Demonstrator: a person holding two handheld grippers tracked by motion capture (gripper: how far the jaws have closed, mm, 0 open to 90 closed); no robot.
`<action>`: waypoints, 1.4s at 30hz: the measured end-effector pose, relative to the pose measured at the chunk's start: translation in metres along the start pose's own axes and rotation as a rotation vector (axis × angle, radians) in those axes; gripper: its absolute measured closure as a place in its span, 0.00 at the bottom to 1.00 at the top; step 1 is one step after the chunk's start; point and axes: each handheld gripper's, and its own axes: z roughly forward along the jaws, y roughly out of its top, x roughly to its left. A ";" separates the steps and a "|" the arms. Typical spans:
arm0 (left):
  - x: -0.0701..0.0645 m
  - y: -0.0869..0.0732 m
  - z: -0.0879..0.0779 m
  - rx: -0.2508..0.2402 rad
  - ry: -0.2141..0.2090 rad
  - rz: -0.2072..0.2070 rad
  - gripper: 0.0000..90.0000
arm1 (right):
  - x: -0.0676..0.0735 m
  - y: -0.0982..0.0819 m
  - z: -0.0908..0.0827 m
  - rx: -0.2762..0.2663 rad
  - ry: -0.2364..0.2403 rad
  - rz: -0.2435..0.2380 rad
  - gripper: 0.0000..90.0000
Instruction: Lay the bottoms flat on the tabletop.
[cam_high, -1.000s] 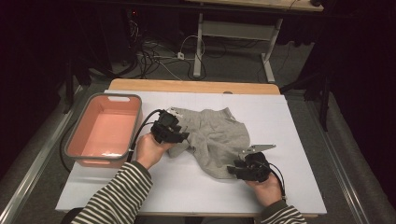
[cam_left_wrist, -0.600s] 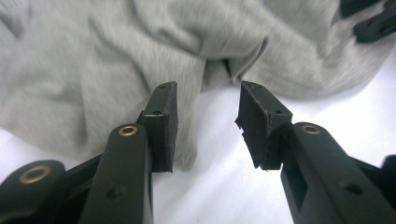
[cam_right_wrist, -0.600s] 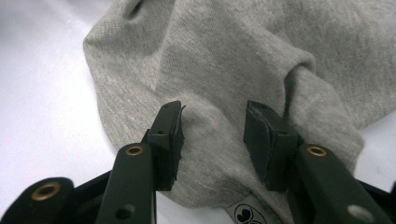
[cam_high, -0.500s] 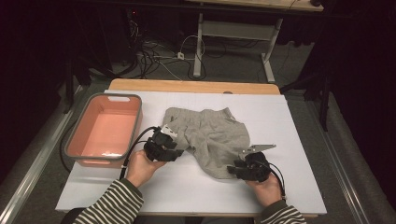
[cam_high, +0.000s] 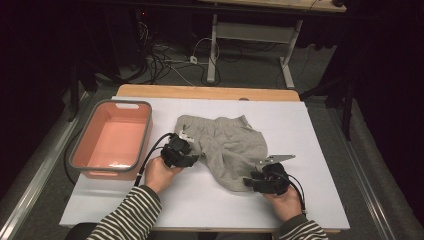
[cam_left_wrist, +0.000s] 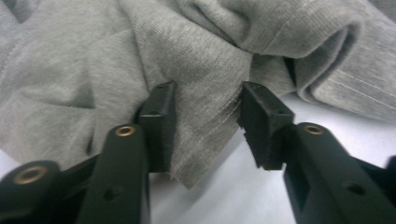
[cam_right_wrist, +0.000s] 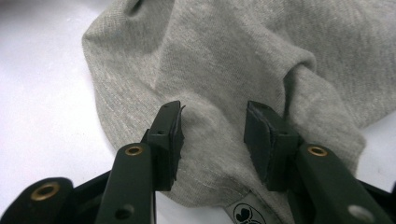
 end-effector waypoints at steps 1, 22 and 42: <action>0.001 0.000 0.000 0.006 -0.004 0.001 0.71 | 0.000 0.000 0.000 0.001 -0.001 -0.001 0.63; -0.006 -0.005 0.008 0.068 -0.049 0.032 0.91 | -0.001 0.000 0.001 -0.002 0.003 0.008 0.63; -0.002 -0.013 -0.022 0.003 -0.139 0.024 0.94 | 0.000 -0.001 0.001 -0.005 -0.001 0.006 0.63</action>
